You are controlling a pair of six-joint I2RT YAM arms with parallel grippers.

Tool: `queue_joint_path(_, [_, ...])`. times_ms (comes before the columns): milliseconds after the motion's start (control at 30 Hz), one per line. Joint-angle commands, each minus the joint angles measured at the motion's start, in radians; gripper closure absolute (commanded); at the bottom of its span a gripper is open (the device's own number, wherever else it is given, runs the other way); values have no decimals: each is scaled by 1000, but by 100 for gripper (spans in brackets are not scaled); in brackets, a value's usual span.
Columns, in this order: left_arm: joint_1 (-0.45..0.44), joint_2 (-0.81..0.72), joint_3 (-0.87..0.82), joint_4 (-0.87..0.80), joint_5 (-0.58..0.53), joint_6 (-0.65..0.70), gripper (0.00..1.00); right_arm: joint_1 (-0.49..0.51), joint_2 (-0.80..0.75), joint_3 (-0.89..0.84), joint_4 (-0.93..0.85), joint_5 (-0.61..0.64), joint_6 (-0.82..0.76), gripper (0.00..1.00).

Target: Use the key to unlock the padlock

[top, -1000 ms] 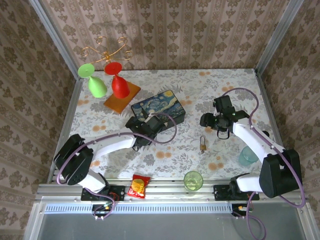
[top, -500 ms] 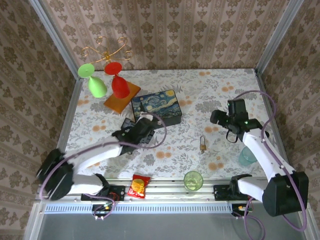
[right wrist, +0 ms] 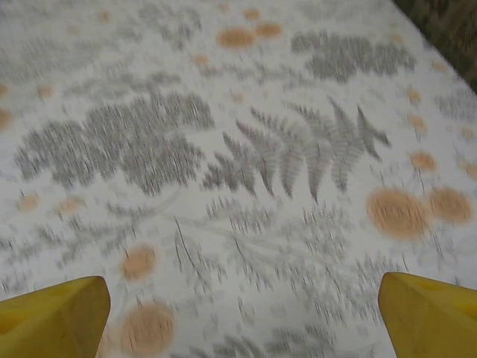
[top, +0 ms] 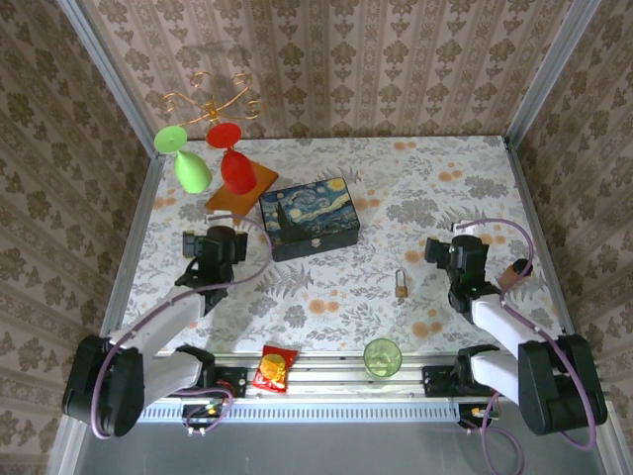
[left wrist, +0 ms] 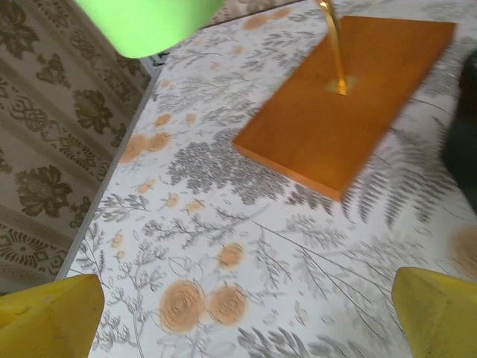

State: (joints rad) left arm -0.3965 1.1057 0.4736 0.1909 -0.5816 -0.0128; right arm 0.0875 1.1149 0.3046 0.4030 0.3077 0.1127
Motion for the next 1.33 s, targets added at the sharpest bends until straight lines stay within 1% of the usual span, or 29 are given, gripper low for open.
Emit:
queue_joint_path(0, [46,75,0,233,80,104,0,-8,75,-14,288,-3,-45,6])
queue_joint_path(33, [66,115,-7,280,94,117,0,-10,86,6,260,-4,-41,6])
queue_joint_path(100, [129,196,-20,339,157,76,0,-18,123,13,298,-17,-41,6])
queue_joint_path(133, [146,228,-48,415,178,66,0,-21,141,11,333,-25,-42,6])
queue_joint_path(167, [156,264,-78,527,177,88,0,-24,160,10,369,-31,-41,6])
queue_joint_path(233, [168,261,-60,478,238,77,0,-32,187,28,381,-49,-42,6])
queue_joint_path(300, [189,274,-38,444,300,87,0,-44,258,34,445,-79,-46,6])
queue_joint_path(333, [199,280,-38,453,313,100,0,-46,305,34,484,-86,-50,6])
queue_joint_path(433, [233,249,-75,491,364,79,0,-49,432,55,574,-71,-44,6])
queue_joint_path(500, [256,221,-118,541,384,68,0,-49,406,85,469,-63,-31,3])
queue_joint_path(533, [265,221,-136,587,386,83,0,-49,419,79,503,-63,-38,2])
queue_joint_path(567, [279,240,-158,662,385,104,0,-49,415,79,492,-63,-37,0])
queue_joint_path(600, [305,281,-169,755,404,103,0,-50,410,83,480,-62,-36,0])
queue_joint_path(667, [369,350,-130,727,485,56,0,-49,413,80,487,-63,-36,0])
queue_joint_path(733, [369,420,-126,785,508,69,0,-48,414,79,495,-62,-39,0])
queue_joint_path(767, [359,459,-132,844,497,84,0,-48,413,80,486,-63,-37,0])
queue_joint_path(833, [349,436,-114,756,502,80,0,-48,412,80,489,-62,-38,0])
queue_joint_path(867, [349,452,-98,763,510,97,0,-48,413,80,489,-62,-38,0])
queue_joint_path(900, [358,452,-83,734,524,91,0,-48,413,80,490,-61,-39,0])
queue_joint_path(933, [375,443,-74,698,564,77,0,-48,412,80,487,-62,-38,0])
queue_joint_path(967, [385,453,-78,722,581,78,0,-48,414,80,488,-61,-39,0])
queue_joint_path(1300, [384,452,-76,716,578,79,0,-46,414,85,480,-65,-43,0])
